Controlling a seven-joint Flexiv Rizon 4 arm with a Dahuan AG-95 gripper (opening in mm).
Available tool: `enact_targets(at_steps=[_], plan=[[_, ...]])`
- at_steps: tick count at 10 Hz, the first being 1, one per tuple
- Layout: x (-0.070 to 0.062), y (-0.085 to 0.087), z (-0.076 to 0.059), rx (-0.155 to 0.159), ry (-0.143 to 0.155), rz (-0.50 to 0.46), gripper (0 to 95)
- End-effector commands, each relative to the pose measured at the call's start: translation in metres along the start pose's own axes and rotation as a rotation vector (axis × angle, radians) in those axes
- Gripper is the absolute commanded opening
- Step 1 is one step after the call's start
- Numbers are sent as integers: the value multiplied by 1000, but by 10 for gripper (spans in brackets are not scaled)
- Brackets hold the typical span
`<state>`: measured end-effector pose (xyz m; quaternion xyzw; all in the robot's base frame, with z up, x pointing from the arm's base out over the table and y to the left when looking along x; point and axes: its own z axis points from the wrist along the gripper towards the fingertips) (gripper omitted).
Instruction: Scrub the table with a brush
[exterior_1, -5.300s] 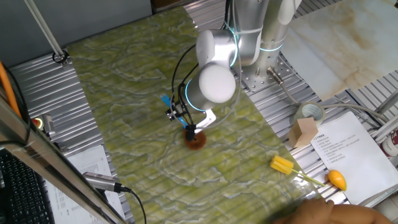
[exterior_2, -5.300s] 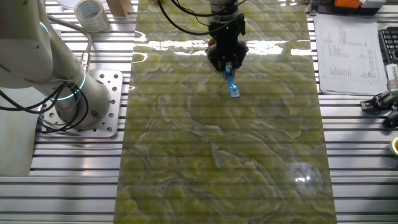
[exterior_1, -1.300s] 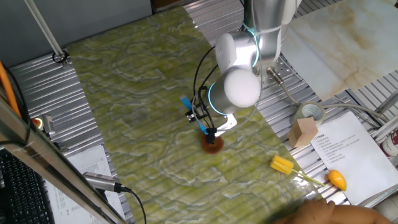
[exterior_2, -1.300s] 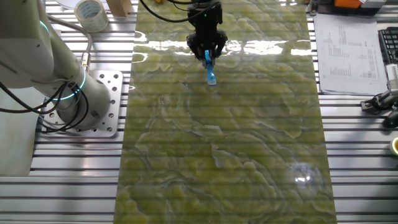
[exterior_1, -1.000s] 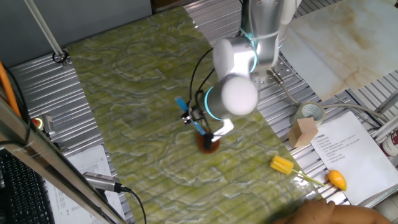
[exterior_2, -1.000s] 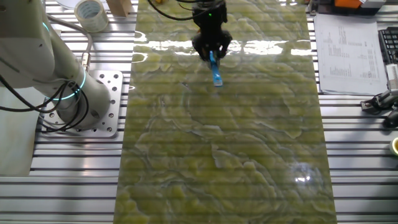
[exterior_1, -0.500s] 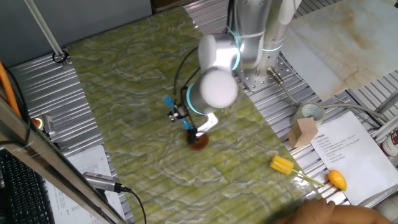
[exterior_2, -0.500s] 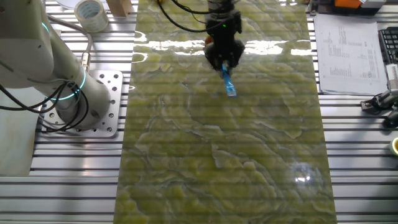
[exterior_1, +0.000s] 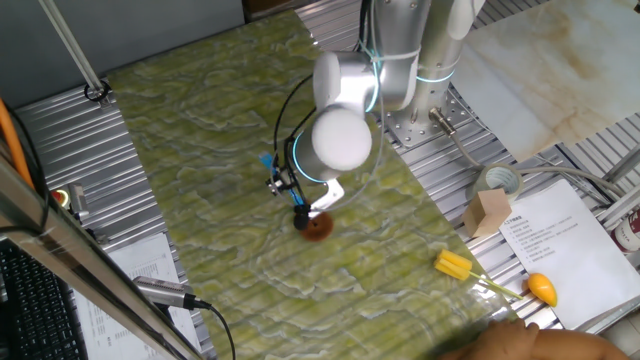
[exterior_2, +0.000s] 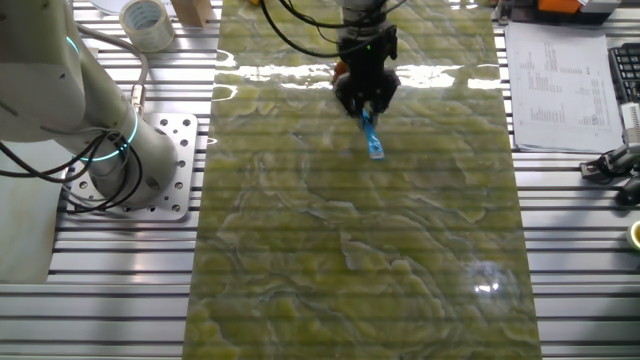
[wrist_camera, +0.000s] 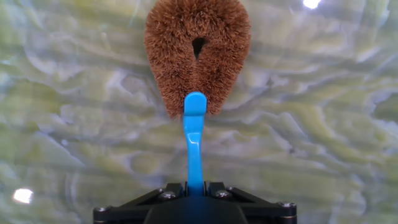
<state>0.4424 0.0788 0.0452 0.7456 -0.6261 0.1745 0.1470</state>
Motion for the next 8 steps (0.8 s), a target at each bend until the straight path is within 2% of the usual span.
enact_targets(at_steps=[1, 5, 8], plan=[[-17, 11, -8, -6, 2, 27, 0], [-43, 32, -19, -22, 1, 91, 0], [-48, 38, -27, -44, -2, 118, 0]])
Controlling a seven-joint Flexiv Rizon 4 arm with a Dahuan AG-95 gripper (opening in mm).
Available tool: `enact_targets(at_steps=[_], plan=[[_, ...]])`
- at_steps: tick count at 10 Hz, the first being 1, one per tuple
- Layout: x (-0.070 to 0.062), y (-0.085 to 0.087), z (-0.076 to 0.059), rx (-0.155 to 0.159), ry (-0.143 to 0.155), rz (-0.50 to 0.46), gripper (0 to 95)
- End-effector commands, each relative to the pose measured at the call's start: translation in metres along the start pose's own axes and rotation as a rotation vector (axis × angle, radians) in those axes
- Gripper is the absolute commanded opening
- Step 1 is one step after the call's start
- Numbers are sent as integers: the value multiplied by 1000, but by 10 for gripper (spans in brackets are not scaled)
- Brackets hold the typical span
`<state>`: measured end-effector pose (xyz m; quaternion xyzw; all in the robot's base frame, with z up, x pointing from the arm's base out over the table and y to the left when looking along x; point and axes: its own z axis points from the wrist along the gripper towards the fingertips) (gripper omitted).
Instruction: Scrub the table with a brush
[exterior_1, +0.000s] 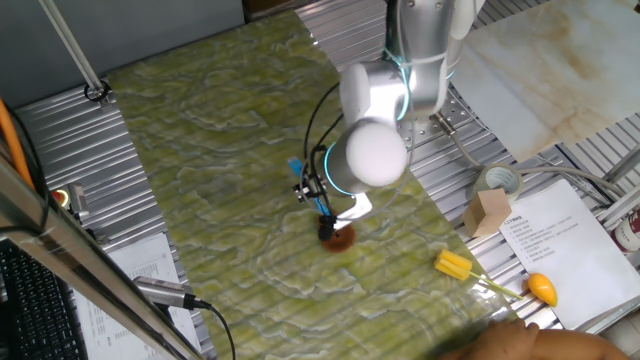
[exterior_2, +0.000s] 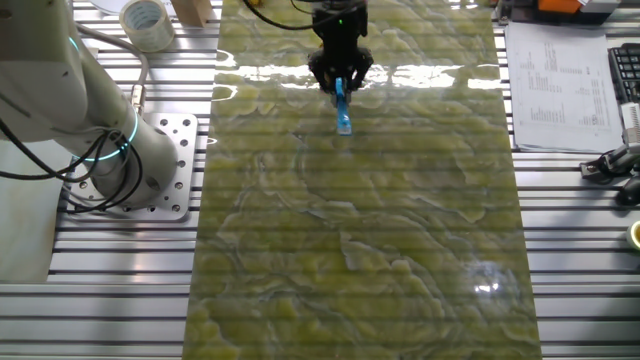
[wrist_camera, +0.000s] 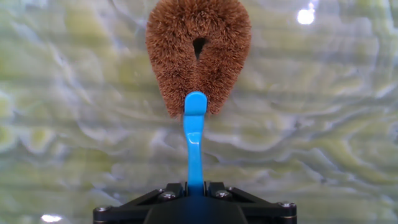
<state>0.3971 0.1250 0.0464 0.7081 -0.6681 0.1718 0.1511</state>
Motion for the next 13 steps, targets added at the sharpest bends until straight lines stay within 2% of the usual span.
enact_targets(at_steps=[1, 5, 6, 8, 9, 10, 11, 13], plan=[[-1, 3, -3, -10, -1, 13, 0], [0, -1, -2, 18, 56, 25, 0], [1, -4, -1, 20, 60, 19, 0], [13, -16, 5, 23, 56, -5, 0], [27, -24, 12, 24, 46, -29, 0], [31, -26, 14, 23, 43, -35, 0], [43, -29, 17, 22, 42, -64, 0], [56, -30, 20, 19, 44, -101, 0]])
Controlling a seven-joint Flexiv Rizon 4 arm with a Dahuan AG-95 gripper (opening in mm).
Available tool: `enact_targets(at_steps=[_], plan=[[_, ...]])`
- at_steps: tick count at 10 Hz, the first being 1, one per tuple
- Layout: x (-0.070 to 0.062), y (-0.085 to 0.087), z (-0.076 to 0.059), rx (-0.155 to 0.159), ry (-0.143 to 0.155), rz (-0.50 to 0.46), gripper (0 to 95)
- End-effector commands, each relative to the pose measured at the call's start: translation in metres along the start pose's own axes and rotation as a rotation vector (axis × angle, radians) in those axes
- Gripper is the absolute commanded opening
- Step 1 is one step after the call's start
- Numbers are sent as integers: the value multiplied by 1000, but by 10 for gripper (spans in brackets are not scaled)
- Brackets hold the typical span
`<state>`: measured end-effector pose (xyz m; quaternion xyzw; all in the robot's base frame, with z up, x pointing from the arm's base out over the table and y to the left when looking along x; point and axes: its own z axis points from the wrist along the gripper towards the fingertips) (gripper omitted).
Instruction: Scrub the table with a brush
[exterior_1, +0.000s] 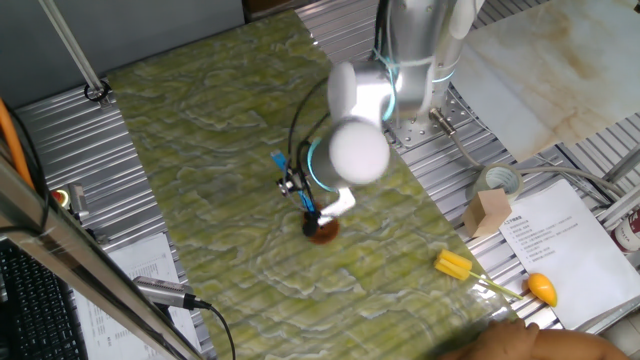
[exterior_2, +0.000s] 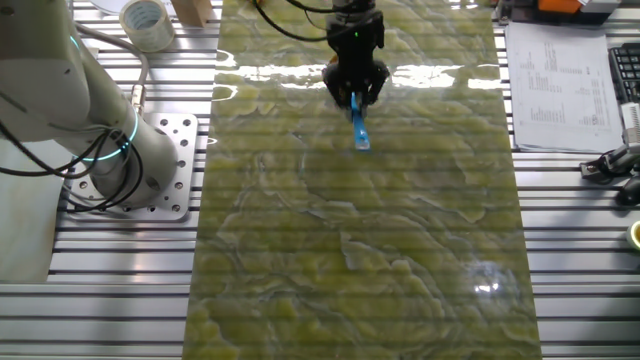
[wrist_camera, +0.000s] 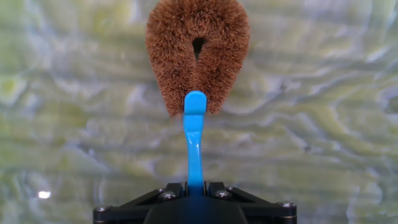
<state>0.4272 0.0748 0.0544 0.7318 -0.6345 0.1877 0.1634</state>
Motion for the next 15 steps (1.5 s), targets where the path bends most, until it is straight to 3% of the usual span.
enact_targets(at_steps=[1, 4, 7, 10, 14, 15], plan=[[15, -1, 6, -3, 1, -35, 0], [39, 4, 14, -2, -5, -76, 0], [48, 8, 18, -8, -8, -60, 0], [37, 9, 17, -27, -24, -6, 0], [18, 4, 7, -49, -26, 35, 0], [8, 3, 3, -52, -26, 58, 0]])
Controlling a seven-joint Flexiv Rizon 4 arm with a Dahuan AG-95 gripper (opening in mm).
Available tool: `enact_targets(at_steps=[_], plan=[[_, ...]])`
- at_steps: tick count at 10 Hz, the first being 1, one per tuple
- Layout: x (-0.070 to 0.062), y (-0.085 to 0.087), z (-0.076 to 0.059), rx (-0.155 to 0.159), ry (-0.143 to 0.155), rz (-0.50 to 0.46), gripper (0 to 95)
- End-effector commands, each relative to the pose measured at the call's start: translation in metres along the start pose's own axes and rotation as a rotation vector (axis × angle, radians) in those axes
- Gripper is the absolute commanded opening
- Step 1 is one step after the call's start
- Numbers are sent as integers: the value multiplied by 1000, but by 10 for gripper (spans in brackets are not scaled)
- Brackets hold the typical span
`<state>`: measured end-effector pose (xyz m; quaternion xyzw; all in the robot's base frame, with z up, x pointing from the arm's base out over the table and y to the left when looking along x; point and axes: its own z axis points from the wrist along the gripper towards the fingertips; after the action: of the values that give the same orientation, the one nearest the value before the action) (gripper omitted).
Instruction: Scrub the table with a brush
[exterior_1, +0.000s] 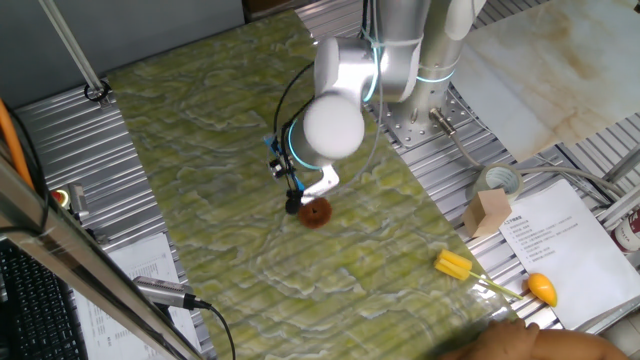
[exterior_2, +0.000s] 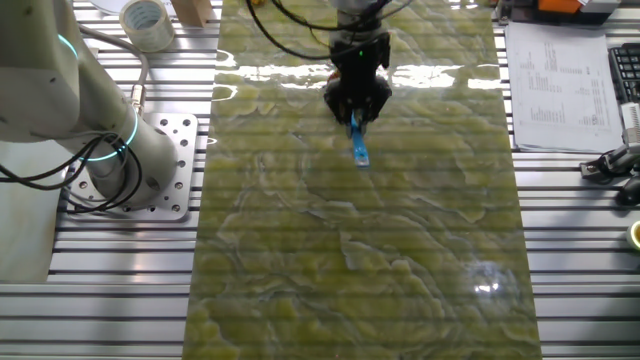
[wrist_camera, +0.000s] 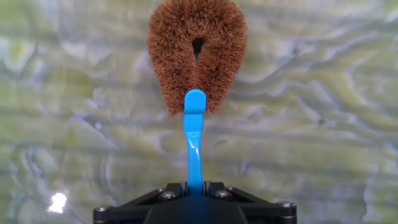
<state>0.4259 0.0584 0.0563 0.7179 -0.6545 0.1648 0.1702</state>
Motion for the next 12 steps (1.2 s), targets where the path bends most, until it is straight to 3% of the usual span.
enact_targets(at_steps=[1, 6, 12], plan=[[-11, -1, -4, -3, -1, 29, 0], [-37, -1, -22, -21, -6, 90, 0], [-32, -9, -26, -10, -2, 62, 0]])
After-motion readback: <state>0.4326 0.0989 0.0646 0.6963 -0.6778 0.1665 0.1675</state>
